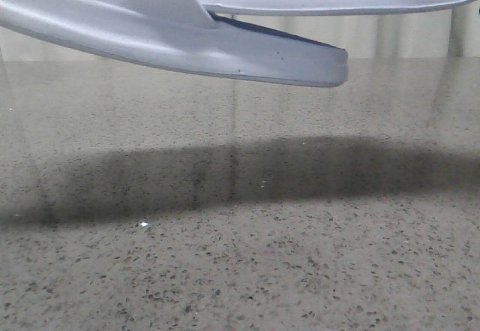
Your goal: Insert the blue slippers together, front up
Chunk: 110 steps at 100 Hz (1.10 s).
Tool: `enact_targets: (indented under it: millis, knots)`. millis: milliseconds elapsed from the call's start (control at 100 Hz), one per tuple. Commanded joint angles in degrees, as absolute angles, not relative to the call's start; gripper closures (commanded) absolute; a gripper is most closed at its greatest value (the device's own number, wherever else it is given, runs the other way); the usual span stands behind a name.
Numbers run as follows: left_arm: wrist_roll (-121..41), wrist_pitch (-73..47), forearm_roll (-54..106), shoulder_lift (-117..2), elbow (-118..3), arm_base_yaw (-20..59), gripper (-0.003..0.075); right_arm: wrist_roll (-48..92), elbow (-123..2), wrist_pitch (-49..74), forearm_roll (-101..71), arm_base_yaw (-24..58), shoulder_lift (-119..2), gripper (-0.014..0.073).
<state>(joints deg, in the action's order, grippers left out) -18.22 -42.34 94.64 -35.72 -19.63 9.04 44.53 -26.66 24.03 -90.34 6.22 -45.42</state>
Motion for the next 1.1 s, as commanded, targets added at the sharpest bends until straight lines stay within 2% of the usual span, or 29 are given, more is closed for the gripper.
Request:
enact_targets:
  millis: [0, 530, 1090]
  knots:
    - [-18.0, -43.4, 98.5, -36.0, -21.3, 9.4, 0.0705, 46.0, -28.2, 23.2, -92.2, 6.1, -45.4, 0.0253]
    - [-18.0, -43.0, 96.5, -36.6, -21.3, 9.4, 0.0704, 51.3, -38.3, 18.2, -92.2, 6.1, -45.3, 0.0252]
    - [-24.9, -44.1, 96.3, -48.6, -21.3, 9.4, 0.0704, 51.3, -38.4, 20.1, -92.2, 6.1, -45.4, 0.0252]
